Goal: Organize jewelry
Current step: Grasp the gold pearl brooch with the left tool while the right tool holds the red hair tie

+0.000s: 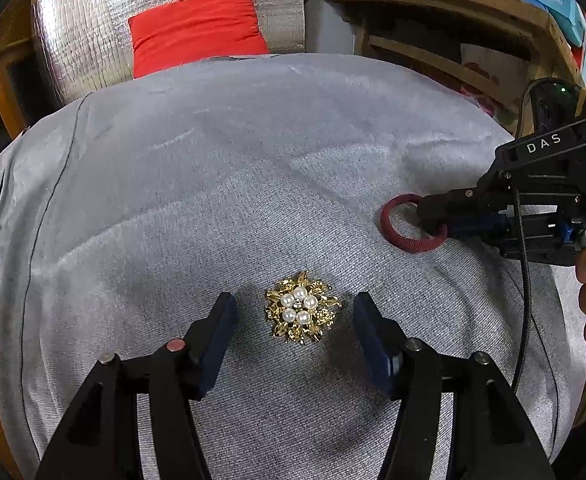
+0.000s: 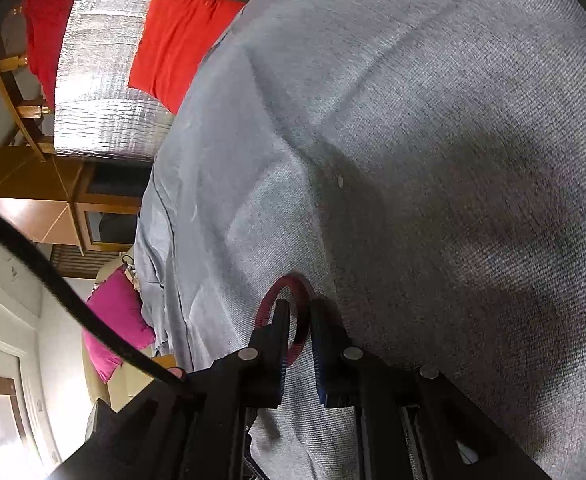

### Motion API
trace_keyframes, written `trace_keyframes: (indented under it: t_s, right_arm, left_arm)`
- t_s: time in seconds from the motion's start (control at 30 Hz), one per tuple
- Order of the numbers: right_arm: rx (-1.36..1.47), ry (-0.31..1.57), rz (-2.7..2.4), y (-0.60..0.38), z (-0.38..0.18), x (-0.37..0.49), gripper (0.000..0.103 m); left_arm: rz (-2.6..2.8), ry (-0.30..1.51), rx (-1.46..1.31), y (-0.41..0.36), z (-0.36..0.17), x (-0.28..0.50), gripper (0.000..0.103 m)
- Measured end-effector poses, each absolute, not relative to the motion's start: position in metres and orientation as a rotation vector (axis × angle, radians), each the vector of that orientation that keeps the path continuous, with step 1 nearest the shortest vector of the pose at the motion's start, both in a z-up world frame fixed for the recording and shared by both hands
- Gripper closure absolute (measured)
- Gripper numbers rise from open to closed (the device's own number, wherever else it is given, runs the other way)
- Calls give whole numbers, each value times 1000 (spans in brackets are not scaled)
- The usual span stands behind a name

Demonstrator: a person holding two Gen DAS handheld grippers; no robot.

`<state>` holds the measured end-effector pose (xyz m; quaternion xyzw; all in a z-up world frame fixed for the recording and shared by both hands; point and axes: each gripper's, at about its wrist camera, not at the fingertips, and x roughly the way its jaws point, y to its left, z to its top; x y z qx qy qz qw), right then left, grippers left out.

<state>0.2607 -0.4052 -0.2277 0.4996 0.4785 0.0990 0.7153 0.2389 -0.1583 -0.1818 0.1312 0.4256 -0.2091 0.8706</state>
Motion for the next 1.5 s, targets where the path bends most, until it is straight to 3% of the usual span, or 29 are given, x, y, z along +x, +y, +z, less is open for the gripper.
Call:
trace_keyframes:
  t_s: [1.5]
  right_arm:
    - [1078, 1040, 196, -400, -225, 256, 88]
  left_arm:
    - [-471, 922, 219, -143, -181, 238, 43]
